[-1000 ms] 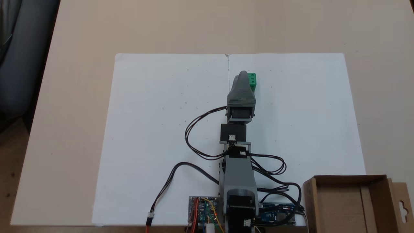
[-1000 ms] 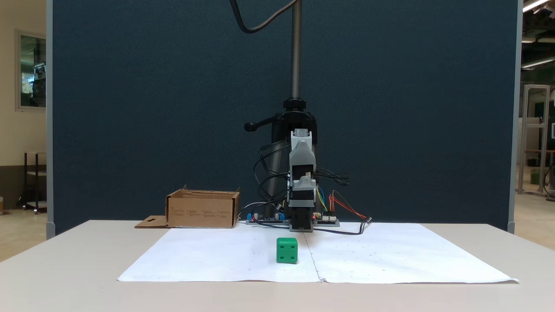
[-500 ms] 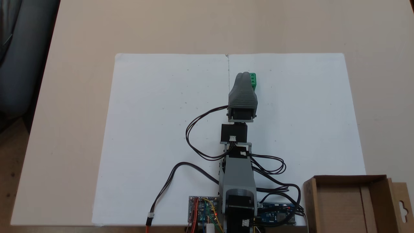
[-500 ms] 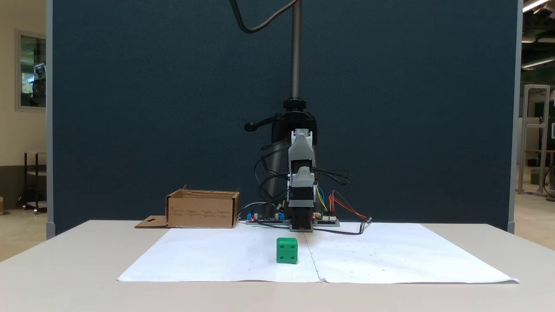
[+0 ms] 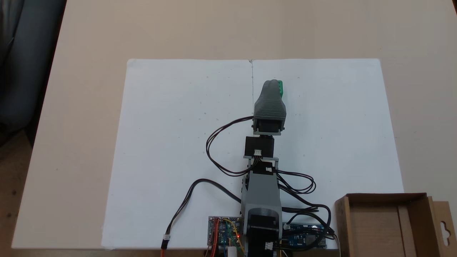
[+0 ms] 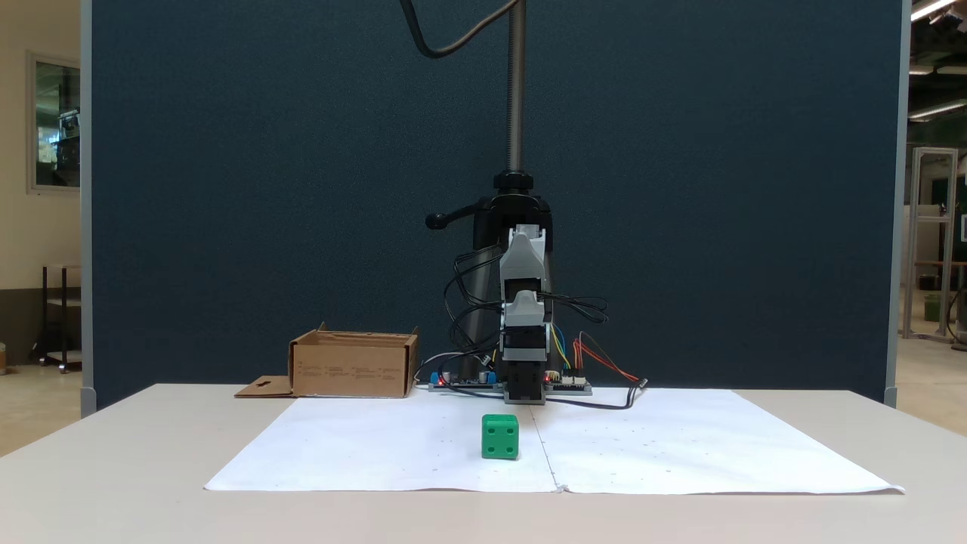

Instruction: Grasp a green dice and put it in the bin.

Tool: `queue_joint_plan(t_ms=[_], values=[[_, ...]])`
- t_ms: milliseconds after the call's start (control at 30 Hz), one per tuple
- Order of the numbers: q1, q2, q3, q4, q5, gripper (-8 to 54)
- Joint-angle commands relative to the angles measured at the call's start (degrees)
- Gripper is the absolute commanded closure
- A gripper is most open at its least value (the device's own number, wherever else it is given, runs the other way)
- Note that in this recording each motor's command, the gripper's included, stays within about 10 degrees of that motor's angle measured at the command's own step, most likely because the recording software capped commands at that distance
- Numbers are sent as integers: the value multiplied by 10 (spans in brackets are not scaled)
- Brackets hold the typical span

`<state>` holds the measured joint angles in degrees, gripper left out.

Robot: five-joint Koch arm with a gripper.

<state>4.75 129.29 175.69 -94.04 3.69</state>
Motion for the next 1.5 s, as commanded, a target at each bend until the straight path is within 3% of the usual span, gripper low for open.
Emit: queue_joint_plan(t_ms=[0,1467], values=[[3,65,37,-52,-40,-2],[-16,63,37,-36,-40,-3]])
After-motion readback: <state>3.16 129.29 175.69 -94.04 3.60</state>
